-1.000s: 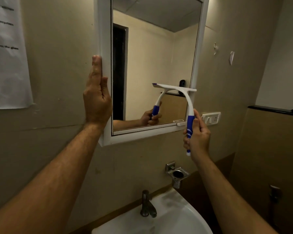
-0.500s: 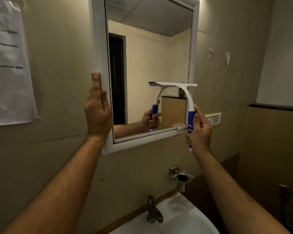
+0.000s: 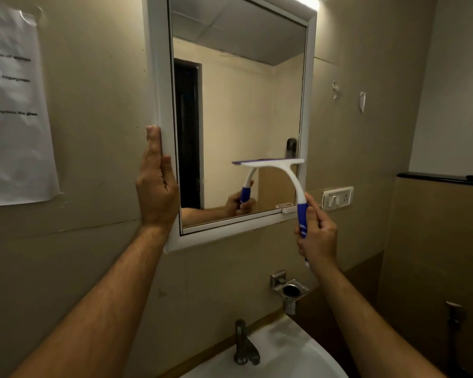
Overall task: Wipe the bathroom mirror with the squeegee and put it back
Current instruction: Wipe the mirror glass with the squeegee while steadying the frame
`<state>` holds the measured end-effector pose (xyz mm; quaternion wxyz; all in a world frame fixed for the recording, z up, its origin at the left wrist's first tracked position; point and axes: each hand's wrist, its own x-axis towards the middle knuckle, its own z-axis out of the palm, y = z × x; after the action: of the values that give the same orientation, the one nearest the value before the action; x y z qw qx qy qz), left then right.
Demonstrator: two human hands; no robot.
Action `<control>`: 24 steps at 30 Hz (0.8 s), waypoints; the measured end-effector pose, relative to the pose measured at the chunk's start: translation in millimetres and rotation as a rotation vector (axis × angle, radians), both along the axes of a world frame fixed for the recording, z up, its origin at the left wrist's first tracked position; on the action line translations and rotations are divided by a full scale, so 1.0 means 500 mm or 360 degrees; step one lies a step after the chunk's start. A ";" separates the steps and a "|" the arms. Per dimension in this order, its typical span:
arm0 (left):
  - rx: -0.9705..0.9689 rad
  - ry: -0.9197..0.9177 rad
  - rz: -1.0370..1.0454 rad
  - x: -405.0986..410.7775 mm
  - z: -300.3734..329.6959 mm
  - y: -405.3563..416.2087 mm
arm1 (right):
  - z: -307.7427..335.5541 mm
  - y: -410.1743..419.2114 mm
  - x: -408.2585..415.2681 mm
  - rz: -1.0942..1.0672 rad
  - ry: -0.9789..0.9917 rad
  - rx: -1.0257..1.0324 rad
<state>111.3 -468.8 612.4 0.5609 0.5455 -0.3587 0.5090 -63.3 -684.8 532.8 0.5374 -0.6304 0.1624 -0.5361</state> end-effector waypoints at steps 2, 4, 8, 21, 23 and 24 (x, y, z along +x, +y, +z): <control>-0.0002 0.0008 -0.0003 -0.001 -0.002 0.000 | 0.050 0.000 0.009 0.0019 -0.0071 -0.0026; 0.0004 0.0019 -0.0012 -0.001 -0.003 0.001 | 0.081 0.002 0.019 0.0044 -0.0131 -0.0039; 0.0017 0.0011 -0.0012 0.001 -0.006 0.002 | 0.047 0.008 0.028 0.0077 -0.0126 -0.0005; 0.0067 0.0060 -0.0028 0.005 -0.009 0.004 | 0.026 0.053 0.015 0.0064 -0.0135 0.0130; 0.0081 0.0070 -0.0028 0.005 -0.008 0.005 | 0.045 0.056 0.020 0.0103 -0.0154 0.0099; 0.0084 0.0074 -0.0032 0.005 -0.008 0.005 | 0.040 0.058 0.019 0.0102 -0.0136 0.0089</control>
<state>113.6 -466.1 608.2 0.5596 0.5681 -0.3644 0.4809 -53.6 -656.0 552.7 0.5782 -0.5965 0.1340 -0.5402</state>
